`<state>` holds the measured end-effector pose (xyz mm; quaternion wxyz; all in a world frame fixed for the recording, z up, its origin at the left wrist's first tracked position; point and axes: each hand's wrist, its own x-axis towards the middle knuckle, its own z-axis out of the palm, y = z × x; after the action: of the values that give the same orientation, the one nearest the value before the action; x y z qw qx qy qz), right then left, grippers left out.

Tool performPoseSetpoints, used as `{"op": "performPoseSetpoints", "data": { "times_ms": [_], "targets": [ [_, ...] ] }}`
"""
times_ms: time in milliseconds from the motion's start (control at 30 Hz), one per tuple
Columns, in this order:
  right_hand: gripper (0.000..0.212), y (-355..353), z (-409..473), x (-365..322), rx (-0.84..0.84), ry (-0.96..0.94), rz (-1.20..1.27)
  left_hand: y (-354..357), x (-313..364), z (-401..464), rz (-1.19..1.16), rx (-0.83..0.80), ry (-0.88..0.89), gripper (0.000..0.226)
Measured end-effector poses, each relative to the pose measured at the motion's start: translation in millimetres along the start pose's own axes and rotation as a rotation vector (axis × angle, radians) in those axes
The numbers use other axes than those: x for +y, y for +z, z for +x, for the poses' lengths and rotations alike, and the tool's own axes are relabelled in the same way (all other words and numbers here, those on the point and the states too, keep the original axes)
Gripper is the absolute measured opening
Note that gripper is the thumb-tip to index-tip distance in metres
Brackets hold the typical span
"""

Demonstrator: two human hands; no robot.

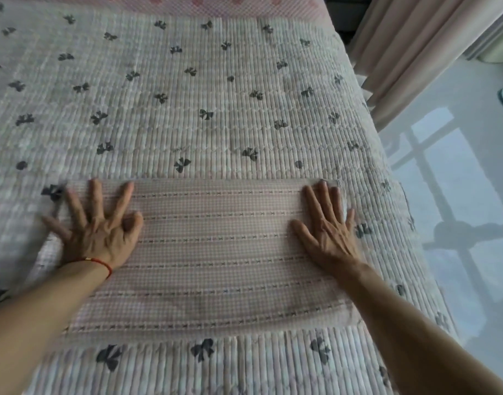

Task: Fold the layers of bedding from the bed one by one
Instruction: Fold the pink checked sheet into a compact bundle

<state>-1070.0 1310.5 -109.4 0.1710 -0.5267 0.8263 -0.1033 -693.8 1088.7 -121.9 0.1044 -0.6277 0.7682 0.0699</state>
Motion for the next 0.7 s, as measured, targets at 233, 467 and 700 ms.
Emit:
{"op": "performPoseSetpoints", "data": {
  "times_ms": [233, 467, 700],
  "targets": [
    [0.063, 3.8, -108.6, 6.4, 0.268, 0.306, 0.347, 0.7, 123.2, -84.1, -0.098, 0.024, 0.33, 0.069],
    [0.04, -48.9, -85.9, -2.4, -0.153, 0.695, 1.028, 3.9, 142.5, -82.6, 0.027, -0.066, 0.292, 0.071],
    [0.036, -127.6, -95.4, -57.5, -0.278, 0.286, 1.08, -27.0, 141.8, -86.9, 0.001, -0.352, 0.306, 0.072]
  ]
}}
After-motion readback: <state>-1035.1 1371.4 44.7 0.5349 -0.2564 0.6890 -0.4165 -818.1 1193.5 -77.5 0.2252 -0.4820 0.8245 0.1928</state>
